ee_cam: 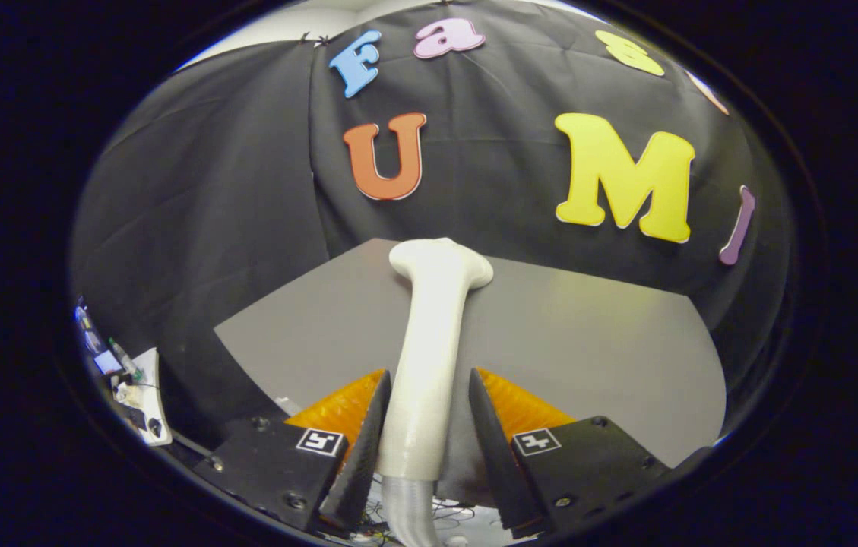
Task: Iron the clothes twice with a garment steamer, once on the left side and once on the right side.
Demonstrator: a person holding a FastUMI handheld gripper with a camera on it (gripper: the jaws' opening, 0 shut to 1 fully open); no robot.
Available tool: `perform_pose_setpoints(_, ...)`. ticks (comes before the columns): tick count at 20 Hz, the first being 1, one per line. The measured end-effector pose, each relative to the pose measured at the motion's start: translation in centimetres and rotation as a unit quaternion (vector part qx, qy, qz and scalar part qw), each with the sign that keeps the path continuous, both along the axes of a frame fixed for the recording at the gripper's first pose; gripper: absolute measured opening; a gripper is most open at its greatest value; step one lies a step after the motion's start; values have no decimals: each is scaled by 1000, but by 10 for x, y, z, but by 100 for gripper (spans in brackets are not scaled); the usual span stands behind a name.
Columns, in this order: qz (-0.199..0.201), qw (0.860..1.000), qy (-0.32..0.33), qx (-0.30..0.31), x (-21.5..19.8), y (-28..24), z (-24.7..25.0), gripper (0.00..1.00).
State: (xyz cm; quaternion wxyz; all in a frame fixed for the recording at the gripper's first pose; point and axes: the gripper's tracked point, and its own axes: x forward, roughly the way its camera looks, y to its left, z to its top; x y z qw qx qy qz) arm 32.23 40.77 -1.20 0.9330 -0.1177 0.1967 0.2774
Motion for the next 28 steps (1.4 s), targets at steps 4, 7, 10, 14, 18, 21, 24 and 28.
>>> perform_pose_setpoints(4,-6,1000,7,5,4,3,-1,62)
perform_pose_setpoints(7,-5,999,25,23,2,7,1,51)
perform_pose_setpoints(10,2,999,29,27,-4,9,3,40)
perform_pose_setpoints(14,5,998,36,44,-15,-7,7,37)
perform_pose_setpoints(18,1,998,11,60,-34,-38,32,37)
perform_pose_setpoints(21,-8,997,-3,76,-54,-73,54,37)
perform_pose_setpoints(24,-22,995,-14,101,-77,-114,76,37)
perform_pose_setpoints(28,-58,989,-50,125,-111,-180,113,37)
